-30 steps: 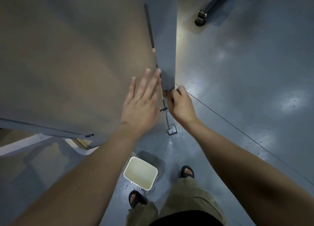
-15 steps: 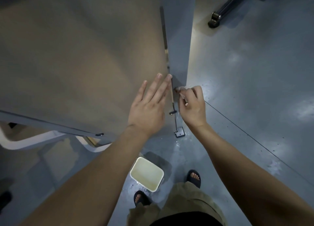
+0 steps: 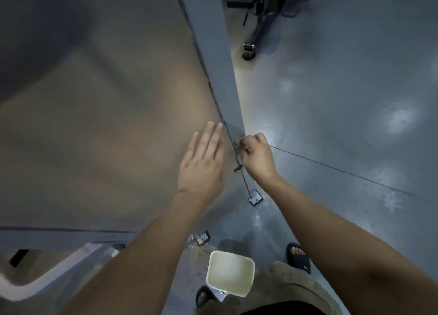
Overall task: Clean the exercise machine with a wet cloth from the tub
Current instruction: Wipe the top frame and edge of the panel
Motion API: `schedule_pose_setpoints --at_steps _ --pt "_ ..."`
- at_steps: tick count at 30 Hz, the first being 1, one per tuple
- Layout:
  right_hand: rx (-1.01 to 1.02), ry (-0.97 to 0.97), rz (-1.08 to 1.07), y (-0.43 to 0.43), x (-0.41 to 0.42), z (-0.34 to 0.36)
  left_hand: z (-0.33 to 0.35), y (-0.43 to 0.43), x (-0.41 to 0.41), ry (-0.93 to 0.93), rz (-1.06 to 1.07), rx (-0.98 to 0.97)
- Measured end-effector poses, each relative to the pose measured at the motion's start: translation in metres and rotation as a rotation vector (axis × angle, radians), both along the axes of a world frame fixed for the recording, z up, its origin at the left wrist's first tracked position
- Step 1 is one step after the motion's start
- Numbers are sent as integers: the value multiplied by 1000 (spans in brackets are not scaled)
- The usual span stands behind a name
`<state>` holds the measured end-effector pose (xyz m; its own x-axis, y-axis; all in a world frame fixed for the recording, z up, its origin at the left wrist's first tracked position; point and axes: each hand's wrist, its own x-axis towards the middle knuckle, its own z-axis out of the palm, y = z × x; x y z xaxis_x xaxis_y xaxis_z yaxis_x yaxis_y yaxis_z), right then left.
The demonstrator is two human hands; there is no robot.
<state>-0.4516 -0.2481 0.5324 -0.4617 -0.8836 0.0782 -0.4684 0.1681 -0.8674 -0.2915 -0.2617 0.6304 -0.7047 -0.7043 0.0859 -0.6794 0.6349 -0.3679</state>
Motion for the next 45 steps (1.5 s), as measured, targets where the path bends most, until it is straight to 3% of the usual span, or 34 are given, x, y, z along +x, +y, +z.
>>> schedule_pose_setpoints --at_steps 4,9,12,15,21,26,29,36,39,45 --pt "85 -146 -260 25 16 -13 -8 -4 23 -29 -123 11" --pt "105 -517 -582 66 50 -56 -19 0 48 -249 -229 58" --pt "29 -733 -644 79 69 -47 -15 -7 43 -316 -333 13" --pt "-68 -832 -651 68 70 -50 -9 -24 21 -417 -387 -58" --pt "-164 -796 -672 25 61 -57 -3 -68 -37 -683 -636 -410" --pt "-218 -726 -696 -5 65 -55 -3 -88 -61 -812 -650 -615" --pt "-282 -637 -719 -23 73 -54 -7 -91 -59 -838 -682 -648" --pt "-277 -701 -840 -35 64 -67 -7 -93 -60 -839 -678 -664" --pt "-363 -584 -807 -37 77 -51 -9 -93 -60 -834 -687 -680" --pt "-88 -711 -869 -37 59 -90 -8 -90 -60 -837 -665 -677"
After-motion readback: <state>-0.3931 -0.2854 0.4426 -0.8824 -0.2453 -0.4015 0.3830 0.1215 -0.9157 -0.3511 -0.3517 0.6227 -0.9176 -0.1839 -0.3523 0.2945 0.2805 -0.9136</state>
